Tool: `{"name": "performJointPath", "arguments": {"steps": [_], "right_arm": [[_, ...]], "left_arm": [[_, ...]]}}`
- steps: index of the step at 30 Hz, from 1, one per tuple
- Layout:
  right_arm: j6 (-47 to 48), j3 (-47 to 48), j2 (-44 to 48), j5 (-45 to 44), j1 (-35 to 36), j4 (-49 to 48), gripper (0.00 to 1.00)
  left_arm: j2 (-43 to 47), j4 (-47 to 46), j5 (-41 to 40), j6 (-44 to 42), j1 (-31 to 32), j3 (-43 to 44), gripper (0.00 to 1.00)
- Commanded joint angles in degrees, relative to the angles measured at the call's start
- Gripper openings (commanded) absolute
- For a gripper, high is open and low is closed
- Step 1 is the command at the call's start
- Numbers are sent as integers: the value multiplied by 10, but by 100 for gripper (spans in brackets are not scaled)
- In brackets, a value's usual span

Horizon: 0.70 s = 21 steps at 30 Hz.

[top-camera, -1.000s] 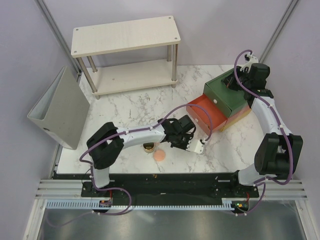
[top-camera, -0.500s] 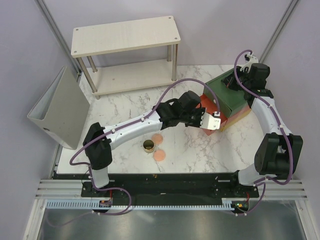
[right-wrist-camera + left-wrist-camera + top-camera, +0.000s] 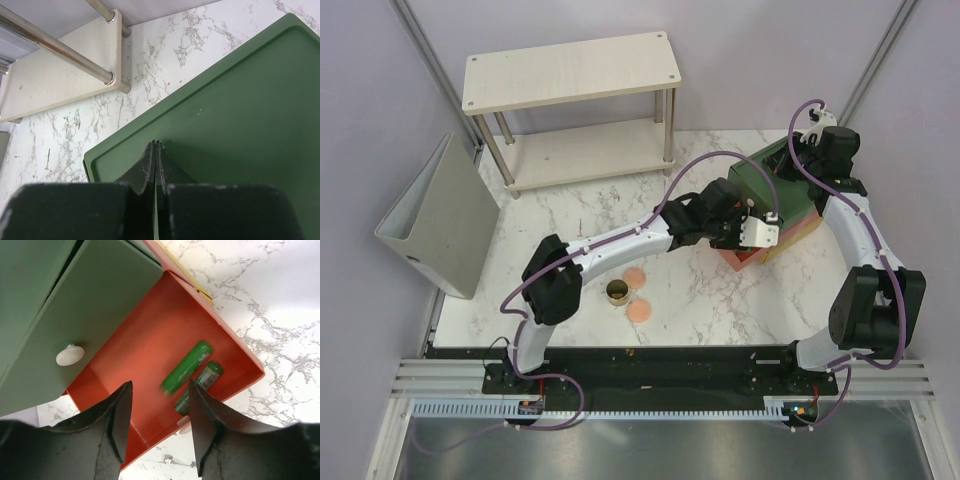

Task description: Organize the makeup

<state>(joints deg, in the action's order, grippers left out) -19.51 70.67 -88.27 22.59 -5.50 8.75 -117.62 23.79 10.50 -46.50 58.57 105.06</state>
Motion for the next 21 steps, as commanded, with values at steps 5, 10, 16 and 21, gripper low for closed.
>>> {"name": "performJointPath", "arguments": {"steps": [5,10,16,21], "right_arm": [[28,-57,-62,-13,7,217,0],[28,-57,-63,-14,7,217,0],[29,-58,-63,-16,6,216,0],[29,-59,-66,-15,7,215,0]], "left_arm": [[20,-64,-52,9,-1,34,59],[54,-72,-88,33,-10,24,61],[114,-77,-103,127,-35,-54,82],[143,-77,-136,190,-48,-128,83]]}}
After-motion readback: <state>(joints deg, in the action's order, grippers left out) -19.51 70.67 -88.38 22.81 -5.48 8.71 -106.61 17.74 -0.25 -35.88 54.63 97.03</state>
